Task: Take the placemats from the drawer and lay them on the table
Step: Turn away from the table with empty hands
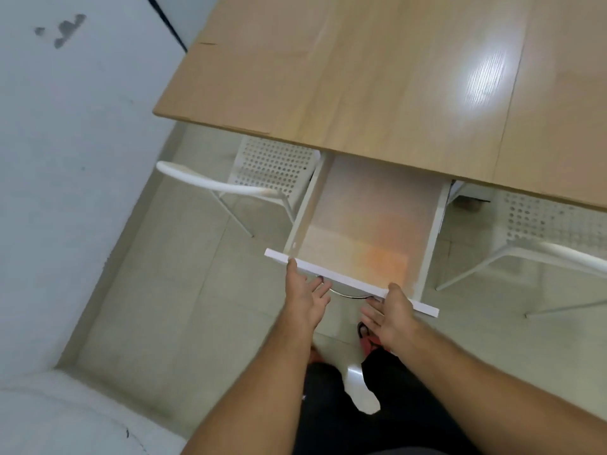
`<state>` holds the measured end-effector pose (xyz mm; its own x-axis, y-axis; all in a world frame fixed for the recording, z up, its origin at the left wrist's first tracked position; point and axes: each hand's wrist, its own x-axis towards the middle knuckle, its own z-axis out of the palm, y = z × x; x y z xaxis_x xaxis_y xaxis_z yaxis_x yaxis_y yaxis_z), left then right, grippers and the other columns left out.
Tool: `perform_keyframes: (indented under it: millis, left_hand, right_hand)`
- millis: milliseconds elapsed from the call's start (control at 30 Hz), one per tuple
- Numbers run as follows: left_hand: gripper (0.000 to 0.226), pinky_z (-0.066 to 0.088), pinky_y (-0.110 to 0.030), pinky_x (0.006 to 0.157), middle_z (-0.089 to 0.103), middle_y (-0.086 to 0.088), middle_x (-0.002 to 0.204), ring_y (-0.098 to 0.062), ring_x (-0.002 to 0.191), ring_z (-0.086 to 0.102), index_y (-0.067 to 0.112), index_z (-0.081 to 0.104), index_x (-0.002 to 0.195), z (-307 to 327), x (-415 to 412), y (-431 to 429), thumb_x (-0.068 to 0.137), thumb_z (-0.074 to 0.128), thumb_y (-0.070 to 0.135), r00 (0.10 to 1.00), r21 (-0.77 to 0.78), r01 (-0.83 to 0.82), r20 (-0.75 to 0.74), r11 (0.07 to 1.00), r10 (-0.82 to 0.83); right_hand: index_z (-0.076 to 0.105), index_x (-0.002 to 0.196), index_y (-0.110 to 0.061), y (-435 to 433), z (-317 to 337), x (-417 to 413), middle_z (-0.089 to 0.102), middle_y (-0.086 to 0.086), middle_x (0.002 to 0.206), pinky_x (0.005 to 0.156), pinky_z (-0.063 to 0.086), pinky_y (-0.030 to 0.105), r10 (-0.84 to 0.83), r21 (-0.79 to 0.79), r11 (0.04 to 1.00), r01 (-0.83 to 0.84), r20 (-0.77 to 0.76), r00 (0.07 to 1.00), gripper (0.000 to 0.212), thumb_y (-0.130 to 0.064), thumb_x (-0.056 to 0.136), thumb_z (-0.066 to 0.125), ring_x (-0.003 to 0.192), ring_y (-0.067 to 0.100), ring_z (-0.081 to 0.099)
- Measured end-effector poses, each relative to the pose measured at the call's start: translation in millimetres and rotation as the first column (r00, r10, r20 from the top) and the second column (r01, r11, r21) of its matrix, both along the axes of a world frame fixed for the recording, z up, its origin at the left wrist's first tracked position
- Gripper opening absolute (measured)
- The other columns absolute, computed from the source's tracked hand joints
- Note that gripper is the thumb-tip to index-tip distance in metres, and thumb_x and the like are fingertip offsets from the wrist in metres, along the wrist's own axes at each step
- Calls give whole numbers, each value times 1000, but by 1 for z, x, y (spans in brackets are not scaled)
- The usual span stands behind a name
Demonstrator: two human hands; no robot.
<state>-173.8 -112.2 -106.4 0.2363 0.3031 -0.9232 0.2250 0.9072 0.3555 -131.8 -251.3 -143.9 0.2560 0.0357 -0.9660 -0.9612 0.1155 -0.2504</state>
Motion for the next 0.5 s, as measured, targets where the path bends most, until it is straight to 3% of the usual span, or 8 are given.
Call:
perform_keyframes:
  millis: [133,267,333,500]
  left_hand:
    - [80,31,-47,117,42,-28,148,-44,136,44,9,35,151,-9,41,27,94,49,62,999,-71,36,-2,997,-36]
    - [70,28,-43,117,54,-24,138,-37,128,54,10,44,146,-18,69,44,97,43,60,968,-35,252,12,967,-252]
    - [68,25,-43,118,57,-22,137,-33,126,57,10,43,147,-22,88,56,98,41,58,939,-23,345,23,938,-344]
    - [72,24,-43,119,48,-24,146,-36,129,55,0,30,151,-20,136,82,100,39,50,915,-88,403,35,911,-401]
  right_hand:
    - [52,120,-15,18,-7,26,61,11,119,93,51,41,-76,-67,995,77,14,997,32,-39,103,39,101,31,62]
    - [50,121,-15,38,-6,52,62,11,120,95,52,43,-172,-92,979,179,82,982,30,-37,104,40,101,31,64]
    - [51,126,-14,46,-2,67,65,11,123,96,52,44,-242,-83,964,252,118,963,35,-39,104,40,99,30,66]
    - [51,135,-12,54,3,107,70,11,118,77,54,39,-396,-49,912,408,166,903,47,-45,103,42,100,29,70]
